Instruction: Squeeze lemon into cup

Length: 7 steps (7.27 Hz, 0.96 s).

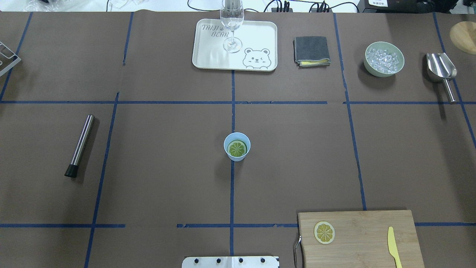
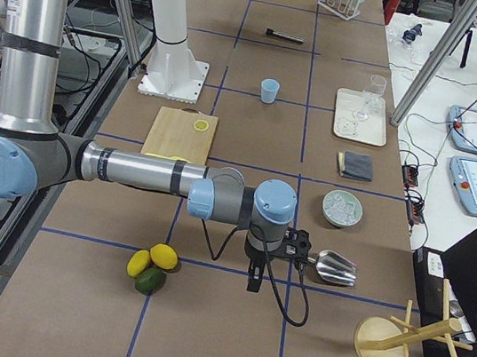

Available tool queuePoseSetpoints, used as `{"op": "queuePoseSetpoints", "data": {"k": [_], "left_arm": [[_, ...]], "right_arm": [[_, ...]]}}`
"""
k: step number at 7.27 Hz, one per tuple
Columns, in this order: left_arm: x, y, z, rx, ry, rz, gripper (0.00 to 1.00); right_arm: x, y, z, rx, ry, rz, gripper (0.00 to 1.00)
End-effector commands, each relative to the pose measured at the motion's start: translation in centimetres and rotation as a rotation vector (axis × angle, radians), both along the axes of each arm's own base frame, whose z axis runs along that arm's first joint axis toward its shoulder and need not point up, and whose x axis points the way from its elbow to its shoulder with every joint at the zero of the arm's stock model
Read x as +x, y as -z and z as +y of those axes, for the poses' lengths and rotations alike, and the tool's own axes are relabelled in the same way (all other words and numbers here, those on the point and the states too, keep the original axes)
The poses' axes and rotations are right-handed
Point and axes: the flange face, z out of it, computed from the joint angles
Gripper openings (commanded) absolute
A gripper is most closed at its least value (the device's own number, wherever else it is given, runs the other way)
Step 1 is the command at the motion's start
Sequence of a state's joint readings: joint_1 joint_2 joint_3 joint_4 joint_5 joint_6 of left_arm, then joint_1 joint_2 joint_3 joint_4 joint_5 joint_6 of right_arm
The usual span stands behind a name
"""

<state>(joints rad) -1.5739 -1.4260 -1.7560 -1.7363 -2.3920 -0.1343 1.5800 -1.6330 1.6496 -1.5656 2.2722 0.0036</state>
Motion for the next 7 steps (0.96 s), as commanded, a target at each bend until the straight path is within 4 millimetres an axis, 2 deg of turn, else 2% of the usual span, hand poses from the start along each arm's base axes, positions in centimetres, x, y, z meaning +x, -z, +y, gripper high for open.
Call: {"op": "queuePoseSetpoints", "data": {"k": [1,7], "left_arm": [[0.0,-0.1,0.2,-0.001,-0.001,0.001,1.0],[0.0,-0.3,0.2,-0.008,0.002,0.002,1.0]], "right_arm": [[-0.1,0.8,0.3,0.011,0.0,-0.018,1.0],[-0.1,-0.2,0.8,-0.01,-0.002,-0.012,1.0]]}}
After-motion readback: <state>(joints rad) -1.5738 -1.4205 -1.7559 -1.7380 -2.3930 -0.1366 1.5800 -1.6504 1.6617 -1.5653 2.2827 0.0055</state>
